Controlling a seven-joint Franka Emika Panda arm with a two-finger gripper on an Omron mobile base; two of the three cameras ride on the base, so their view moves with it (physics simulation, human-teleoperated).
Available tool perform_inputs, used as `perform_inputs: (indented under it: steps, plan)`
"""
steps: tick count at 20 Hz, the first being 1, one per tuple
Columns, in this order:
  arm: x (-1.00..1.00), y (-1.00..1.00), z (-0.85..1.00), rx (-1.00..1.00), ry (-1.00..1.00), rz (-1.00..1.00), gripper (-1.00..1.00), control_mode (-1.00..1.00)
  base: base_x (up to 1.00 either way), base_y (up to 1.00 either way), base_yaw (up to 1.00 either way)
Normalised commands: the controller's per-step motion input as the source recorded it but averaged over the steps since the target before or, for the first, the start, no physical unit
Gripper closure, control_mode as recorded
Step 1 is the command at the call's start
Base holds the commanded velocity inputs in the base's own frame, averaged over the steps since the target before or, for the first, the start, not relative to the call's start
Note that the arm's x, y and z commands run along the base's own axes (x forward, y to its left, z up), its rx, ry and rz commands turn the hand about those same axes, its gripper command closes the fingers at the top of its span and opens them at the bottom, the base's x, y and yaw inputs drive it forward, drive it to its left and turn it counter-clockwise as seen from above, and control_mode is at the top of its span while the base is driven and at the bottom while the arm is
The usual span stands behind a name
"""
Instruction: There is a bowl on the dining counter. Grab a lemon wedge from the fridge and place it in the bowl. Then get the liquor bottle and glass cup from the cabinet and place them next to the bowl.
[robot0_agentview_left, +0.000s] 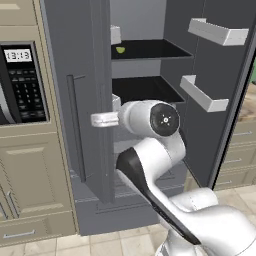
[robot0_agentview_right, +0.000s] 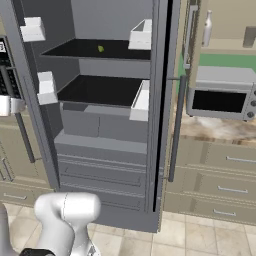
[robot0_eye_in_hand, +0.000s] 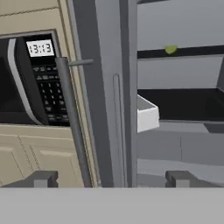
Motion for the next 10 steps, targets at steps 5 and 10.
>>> perform_inputs:
  steps: [5,10]
  plan:
    - [0.38,-1.00,0.06,0.00,0.00,0.00,-1.00,-1.00,0.00,0.00,0.00]
    - [0.71,-0.91,0.00,0.00,0.00,0.01,-1.00,-1.00,0.00,0.00,0.00]
